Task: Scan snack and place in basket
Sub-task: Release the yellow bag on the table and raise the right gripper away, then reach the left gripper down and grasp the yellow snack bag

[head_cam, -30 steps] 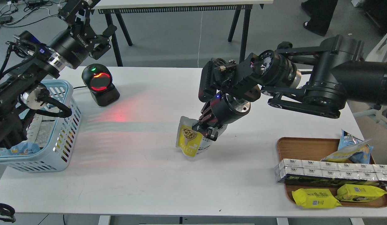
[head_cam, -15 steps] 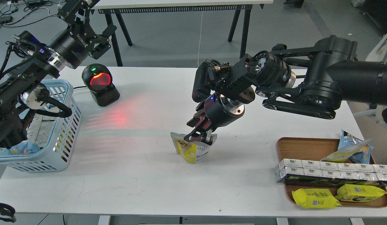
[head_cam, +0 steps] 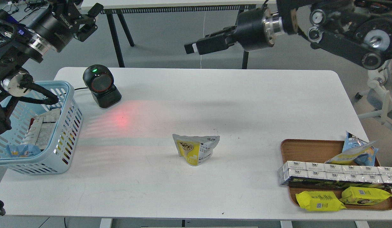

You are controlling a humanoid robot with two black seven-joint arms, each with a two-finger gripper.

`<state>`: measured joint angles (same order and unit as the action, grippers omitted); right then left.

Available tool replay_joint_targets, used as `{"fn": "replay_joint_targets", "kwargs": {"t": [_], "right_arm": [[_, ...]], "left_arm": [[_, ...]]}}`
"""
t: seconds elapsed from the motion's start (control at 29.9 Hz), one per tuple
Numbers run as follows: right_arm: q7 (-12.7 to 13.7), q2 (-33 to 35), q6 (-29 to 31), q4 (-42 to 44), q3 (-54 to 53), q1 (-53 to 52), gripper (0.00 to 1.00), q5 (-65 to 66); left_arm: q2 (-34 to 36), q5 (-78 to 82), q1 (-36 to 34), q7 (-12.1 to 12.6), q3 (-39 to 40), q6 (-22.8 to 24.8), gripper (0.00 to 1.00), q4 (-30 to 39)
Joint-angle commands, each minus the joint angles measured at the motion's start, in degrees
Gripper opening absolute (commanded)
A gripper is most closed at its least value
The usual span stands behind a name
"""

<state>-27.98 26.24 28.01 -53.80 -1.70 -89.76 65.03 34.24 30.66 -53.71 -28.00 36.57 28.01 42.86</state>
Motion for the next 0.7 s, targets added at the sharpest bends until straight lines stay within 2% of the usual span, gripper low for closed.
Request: {"fn": "replay_joint_targets", "kwargs": {"t": [0.0,0.17,0.27,0.37,0.57,0.67], "right_arm": [[-0.02,2.32,-0.01,5.71,-3.65,3.36,1.00,-14.18],[-0.02,4.52,-0.01,9.05,-6.21,9.51,1.00,-37.66],[-0.02,5.93,-0.01,9.24,-6.65,11.80,1.00,-45.06],[-0.02,6.99,-0.01,9.15,-6.82,13.91,1.00,-51.30],[-0.02,8.74,-0.01,9.24,-8.84,18.48,1.00,-60.88],[-0.02,8.75,-0.01,9.32,-9.46,20.67,1.00,-63.26]], "left_arm": [[-1.19,-0.34,-0.08,0.00,-0.35,-0.01,1.00,0.03],[-1.55,0.19,-2.45,0.00,-0.53,-0.01,1.00,0.11],[-1.11,0.98,-2.72,0.00,-1.58,-0.01,1.00,0.90],[-0.76,8.51,-5.25,0.00,-4.04,-0.01,1.00,2.74],[1.35,34.61,-10.88,0.00,-4.84,-0.01,1.00,15.91],[1.44,40.60,-15.62,0.00,-8.60,-0.01,0.99,19.79]]}}
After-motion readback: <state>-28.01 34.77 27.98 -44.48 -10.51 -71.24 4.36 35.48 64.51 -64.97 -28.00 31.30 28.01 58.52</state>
